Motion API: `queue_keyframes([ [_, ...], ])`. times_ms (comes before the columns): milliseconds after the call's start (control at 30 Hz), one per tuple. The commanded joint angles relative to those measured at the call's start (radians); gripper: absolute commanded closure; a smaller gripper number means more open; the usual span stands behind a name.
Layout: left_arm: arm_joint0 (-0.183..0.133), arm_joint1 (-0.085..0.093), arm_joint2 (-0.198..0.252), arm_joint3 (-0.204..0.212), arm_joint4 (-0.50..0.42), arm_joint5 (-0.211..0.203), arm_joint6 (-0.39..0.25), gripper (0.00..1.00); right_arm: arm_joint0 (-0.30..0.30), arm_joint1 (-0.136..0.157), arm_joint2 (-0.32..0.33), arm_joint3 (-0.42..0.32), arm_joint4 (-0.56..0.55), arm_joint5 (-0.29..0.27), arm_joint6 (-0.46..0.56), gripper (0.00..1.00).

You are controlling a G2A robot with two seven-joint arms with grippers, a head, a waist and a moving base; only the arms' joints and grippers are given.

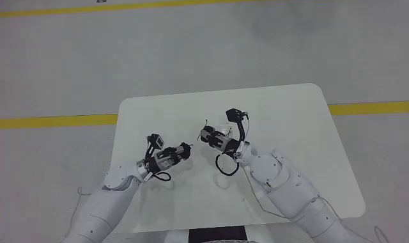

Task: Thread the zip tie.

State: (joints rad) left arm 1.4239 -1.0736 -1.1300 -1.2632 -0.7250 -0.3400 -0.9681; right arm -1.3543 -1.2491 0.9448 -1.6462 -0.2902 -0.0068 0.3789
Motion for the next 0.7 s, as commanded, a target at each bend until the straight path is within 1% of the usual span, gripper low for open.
queue_keyframes([
  [0,0.002,-0.002,-0.003,-0.001,-0.002,0.000,0.001,1.00,0.000,0.000,0.000,-0.002,0.000,-0.002,-0.002,1.00],
  [267,0.004,-0.004,-0.006,-0.001,-0.003,0.000,-0.002,1.00,-0.003,-0.001,-0.001,-0.002,-0.004,-0.002,-0.008,1.00],
  [367,0.004,-0.004,-0.006,-0.001,-0.003,0.000,-0.002,1.00,-0.006,-0.003,-0.008,-0.002,-0.014,0.016,-0.015,1.00],
  [667,0.004,-0.004,-0.006,-0.001,-0.003,0.000,-0.002,1.00,-0.002,-0.012,-0.025,0.002,-0.014,0.034,-0.020,1.00],
])
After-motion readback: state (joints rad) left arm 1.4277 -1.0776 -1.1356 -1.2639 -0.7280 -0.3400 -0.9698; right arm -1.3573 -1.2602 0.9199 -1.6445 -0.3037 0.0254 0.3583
